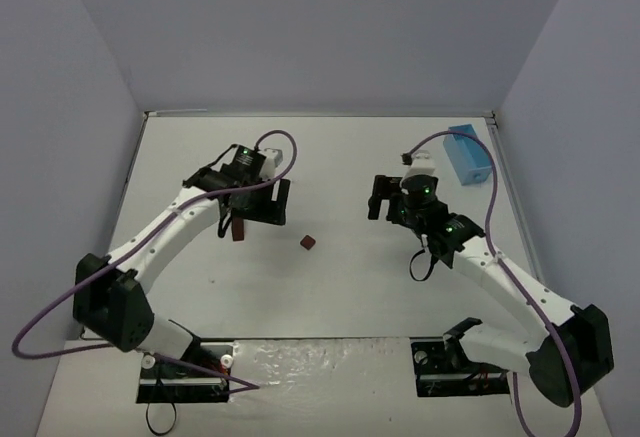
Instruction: Build the wood block tower
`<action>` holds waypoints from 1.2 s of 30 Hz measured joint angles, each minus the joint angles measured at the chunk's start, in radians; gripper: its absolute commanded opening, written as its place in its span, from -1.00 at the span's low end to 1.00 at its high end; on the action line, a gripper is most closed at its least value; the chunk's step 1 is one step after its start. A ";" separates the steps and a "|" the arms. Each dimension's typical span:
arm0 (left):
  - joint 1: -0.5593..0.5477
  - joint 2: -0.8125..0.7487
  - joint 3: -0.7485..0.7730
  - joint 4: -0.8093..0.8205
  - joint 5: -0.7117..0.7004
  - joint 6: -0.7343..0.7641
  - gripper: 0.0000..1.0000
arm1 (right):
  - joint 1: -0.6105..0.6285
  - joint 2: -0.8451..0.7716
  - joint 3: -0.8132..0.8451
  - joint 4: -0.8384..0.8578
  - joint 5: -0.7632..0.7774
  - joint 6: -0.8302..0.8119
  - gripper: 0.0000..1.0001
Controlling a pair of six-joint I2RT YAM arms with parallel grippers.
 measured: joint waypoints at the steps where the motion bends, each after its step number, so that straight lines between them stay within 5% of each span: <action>1: -0.019 0.038 0.010 0.019 -0.006 0.000 0.39 | -0.032 -0.032 -0.018 -0.006 -0.014 0.007 0.88; 14: -0.200 0.513 0.218 0.099 -0.061 0.028 0.37 | -0.161 -0.239 -0.096 -0.093 -0.133 0.050 0.91; 36: -0.229 0.553 0.209 0.097 -0.095 0.009 -0.11 | -0.212 -0.178 -0.095 -0.119 -0.158 -0.010 0.92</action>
